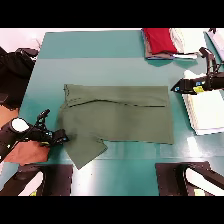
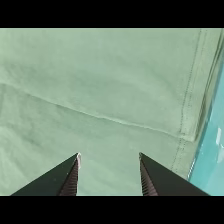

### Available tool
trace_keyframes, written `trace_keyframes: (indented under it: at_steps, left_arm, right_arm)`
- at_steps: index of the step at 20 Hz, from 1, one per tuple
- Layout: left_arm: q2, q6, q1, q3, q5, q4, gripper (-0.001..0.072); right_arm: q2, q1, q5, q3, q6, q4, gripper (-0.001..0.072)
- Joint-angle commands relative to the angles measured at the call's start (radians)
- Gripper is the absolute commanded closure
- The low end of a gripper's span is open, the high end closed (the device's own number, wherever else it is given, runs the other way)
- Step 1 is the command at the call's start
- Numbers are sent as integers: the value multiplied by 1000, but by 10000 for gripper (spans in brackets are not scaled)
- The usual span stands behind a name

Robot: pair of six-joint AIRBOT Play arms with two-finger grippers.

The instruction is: Fold the shirts.

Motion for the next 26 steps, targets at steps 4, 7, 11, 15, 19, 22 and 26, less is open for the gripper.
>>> trace_keyframes:
  at_steps: [4, 7, 11, 15, 19, 22, 26]
  left_arm:
    - [3, 116, 0, 14, -12, -115, 679]
    - [3, 145, 0, 83, -65, -99, 679]
    - [3, 167, 0, 171, -89, -98, 679]
    - [3, 167, 0, 202, -87, -97, 679]
    - [3, 185, 0, 202, -87, -98, 679]
    - [3, 185, 0, 202, -89, -98, 679]
    - [3, 192, 0, 218, -155, -86, 680]
  right_arm:
    - [0, -10, 73, -1, -1, -3, 282]
    - [24, -97, 164, -80, -1, -18, 281]
    - [113, -293, 200, -380, -1, -173, 179]
    - [96, -427, 191, -597, -10, -138, 203]
    - [38, -352, 123, -659, -19, -31, 230]
    - [-5, -232, 76, -657, -19, 13, 347]
    - [25, -116, 46, -623, -38, 17, 657]
